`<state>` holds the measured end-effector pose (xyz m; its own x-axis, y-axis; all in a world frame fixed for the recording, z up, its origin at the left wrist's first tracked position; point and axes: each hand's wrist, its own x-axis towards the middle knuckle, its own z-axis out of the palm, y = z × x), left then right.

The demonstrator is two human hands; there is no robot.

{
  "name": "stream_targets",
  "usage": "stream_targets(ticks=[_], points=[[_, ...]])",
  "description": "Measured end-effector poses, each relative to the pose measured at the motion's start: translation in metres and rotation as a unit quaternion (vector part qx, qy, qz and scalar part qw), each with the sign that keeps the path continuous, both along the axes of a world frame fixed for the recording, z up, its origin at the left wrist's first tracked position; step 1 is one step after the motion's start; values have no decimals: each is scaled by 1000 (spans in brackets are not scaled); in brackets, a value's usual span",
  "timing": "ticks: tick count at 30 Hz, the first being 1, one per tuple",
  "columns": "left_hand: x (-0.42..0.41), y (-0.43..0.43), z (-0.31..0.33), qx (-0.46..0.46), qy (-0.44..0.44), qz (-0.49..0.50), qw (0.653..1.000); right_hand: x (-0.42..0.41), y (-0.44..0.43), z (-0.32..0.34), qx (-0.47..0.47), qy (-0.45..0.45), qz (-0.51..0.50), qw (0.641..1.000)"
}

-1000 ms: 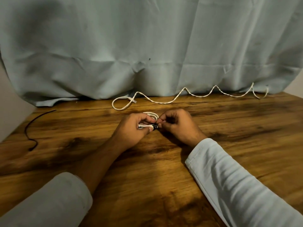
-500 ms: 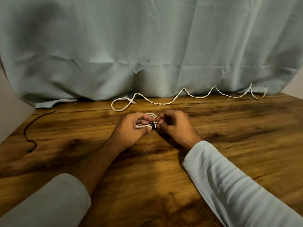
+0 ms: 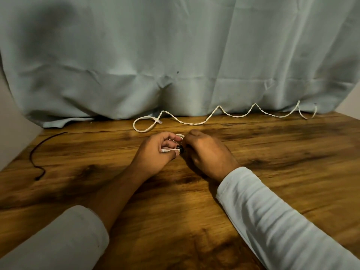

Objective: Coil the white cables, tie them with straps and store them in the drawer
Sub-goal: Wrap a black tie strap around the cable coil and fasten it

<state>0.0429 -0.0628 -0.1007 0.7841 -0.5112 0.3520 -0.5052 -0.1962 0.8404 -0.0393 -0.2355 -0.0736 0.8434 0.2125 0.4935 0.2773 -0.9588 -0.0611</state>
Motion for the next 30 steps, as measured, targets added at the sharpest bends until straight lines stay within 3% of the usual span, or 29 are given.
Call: stream_targets(ticks=[2, 6, 9, 18, 30], points=[[0, 0, 0, -4, -3, -1, 1000, 1, -2, -3, 39, -6, 3, 999], [0, -1, -1, -14, 0, -8, 1000, 5, -10, -12, 232, 5, -2, 973], [2, -1, -1, -24, 17, -12, 1000, 5, -11, -13, 297, 17, -3, 955], [4, 0, 0, -25, 35, -18, 999, 7, -8, -12, 226, -8, 0, 974], [5, 2, 0, -53, 49, -42, 996, 6, -9, -18, 344, 40, -12, 938]])
